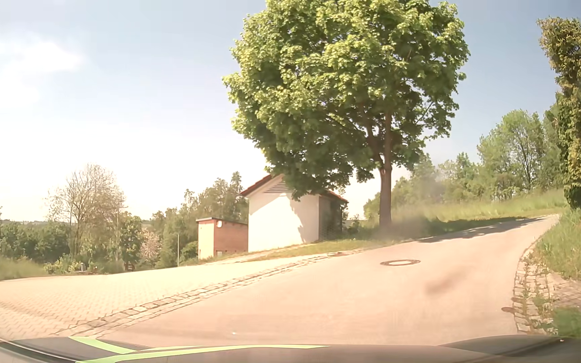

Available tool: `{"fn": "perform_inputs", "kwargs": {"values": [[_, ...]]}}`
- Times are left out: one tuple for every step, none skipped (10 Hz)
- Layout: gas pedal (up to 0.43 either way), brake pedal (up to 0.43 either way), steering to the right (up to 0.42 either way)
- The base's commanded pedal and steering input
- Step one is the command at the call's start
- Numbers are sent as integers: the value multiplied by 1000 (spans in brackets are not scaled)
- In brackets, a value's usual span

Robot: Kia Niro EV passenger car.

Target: Follow the waypoints while adhering to traffic rules and regulations

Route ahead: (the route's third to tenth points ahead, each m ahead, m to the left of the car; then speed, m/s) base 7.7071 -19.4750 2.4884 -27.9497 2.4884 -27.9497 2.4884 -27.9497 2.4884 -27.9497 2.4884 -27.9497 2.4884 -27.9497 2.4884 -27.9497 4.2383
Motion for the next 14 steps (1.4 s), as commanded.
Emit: {"fn": "perform_inputs", "kwargs": {"values": [[0,0,211],[0,0,223],[0,0,242],[0,0,266],[0,0,282],[0,0,300],[0,0,311],[0,0,324],[39,0,337],[87,0,346],[98,0,354],[98,0,359],[110,0,363],[118,0,364]]}}
